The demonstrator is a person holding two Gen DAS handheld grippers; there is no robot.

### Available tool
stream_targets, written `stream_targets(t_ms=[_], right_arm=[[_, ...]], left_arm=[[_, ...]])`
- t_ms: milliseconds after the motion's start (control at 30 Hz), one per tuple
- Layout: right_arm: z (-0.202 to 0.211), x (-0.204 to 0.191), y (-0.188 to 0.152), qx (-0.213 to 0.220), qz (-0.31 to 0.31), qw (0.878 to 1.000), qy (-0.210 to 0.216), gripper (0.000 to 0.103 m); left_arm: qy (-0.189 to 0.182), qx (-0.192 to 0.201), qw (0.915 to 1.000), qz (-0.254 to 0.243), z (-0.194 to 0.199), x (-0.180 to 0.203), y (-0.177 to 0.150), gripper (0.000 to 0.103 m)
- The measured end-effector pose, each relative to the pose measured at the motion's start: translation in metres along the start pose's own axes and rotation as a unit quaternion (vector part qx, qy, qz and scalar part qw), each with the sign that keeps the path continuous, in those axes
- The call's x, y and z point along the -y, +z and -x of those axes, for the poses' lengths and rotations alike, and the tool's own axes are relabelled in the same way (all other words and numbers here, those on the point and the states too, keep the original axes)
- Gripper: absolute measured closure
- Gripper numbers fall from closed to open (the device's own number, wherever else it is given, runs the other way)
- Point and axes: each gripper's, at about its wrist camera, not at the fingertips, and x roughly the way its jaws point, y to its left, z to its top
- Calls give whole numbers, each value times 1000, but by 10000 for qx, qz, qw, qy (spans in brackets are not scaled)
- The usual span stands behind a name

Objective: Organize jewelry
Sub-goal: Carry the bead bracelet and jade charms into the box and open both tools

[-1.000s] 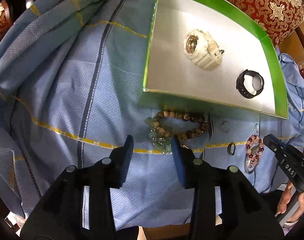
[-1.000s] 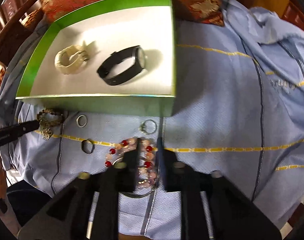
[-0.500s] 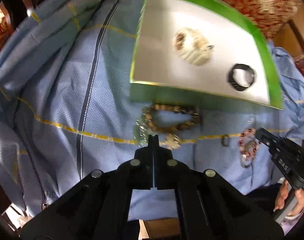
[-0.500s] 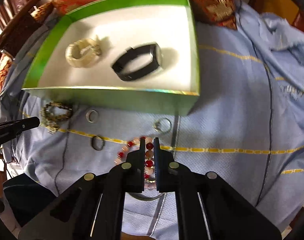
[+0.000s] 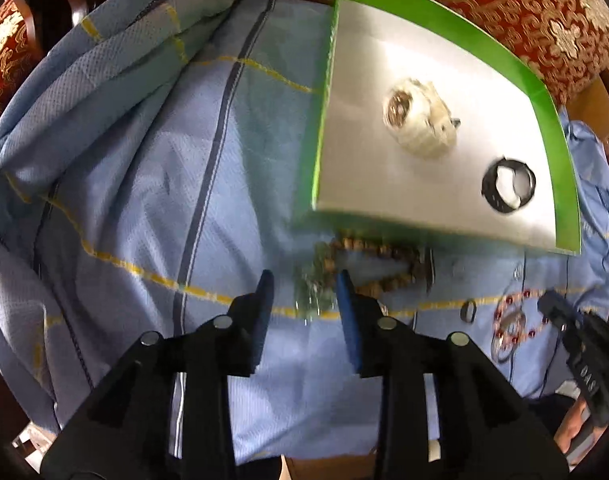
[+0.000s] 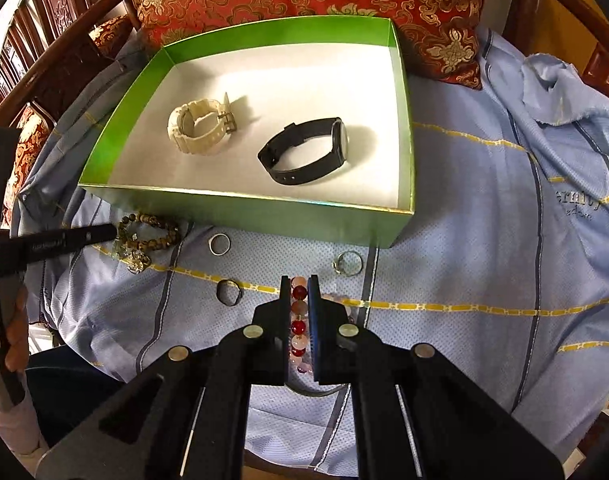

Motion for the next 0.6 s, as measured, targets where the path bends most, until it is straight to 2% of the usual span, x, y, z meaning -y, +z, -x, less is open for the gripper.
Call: stream_targets(t_ms=[67, 100, 200, 233, 333, 467, 600], right_arm=[[0, 0, -1, -3, 9, 10000, -3, 95], [0, 0, -1, -8, 6, 10000, -8, 95], [0, 2, -2, -12, -5, 10000, -19, 95], [0, 2, -2, -9, -6, 10000, -19, 95], [2, 2, -1, 51, 7, 10000, 25, 95], [10, -1, 0, 166, 38, 9998, 110, 95], [26, -6, 1, 315, 120, 9989, 317, 95]], left_arm=[[-36, -35, 10000, -54, -4, 2, 4, 80], [-68, -103, 9999, -65, -7, 0, 5, 90], [-30, -109, 9999, -119, -7, 1, 3, 92], [-23, -116, 9998, -144, -7, 1, 1, 97], [-54, -133, 9998, -158, 0, 1, -5, 99], [-203, 138, 9992, -306, 26, 4, -16, 99], [-522, 466, 9965, -466, 60, 11, -26, 99]])
